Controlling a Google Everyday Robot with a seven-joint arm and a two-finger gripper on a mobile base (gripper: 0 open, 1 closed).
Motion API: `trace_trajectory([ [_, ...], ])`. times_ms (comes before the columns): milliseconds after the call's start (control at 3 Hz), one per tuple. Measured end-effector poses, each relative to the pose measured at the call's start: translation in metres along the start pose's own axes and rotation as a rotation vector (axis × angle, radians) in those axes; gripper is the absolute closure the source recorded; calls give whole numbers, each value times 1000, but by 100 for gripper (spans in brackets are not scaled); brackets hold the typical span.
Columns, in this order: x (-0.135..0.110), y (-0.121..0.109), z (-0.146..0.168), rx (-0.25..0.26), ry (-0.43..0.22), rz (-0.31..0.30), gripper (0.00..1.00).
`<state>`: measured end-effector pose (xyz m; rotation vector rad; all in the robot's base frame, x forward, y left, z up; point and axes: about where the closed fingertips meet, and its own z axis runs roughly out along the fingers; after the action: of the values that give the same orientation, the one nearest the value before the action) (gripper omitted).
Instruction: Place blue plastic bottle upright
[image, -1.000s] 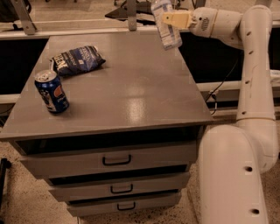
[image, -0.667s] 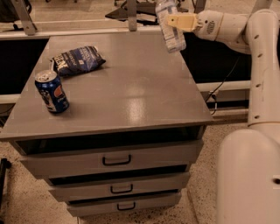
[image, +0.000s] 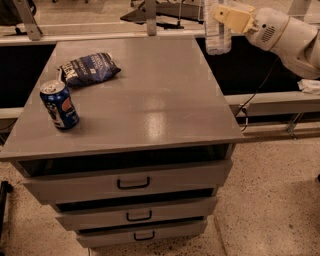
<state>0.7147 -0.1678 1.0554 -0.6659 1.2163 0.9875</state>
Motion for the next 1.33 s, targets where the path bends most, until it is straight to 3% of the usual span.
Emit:
trace_trajectory([
  [333, 32, 32, 10, -36, 1, -27, 100],
  [667, 68, 59, 31, -98, 47, 4, 100],
  [1000, 64, 59, 35, -110, 31, 0, 100],
  [1333, 69, 75, 27, -132, -50, 12, 100],
])
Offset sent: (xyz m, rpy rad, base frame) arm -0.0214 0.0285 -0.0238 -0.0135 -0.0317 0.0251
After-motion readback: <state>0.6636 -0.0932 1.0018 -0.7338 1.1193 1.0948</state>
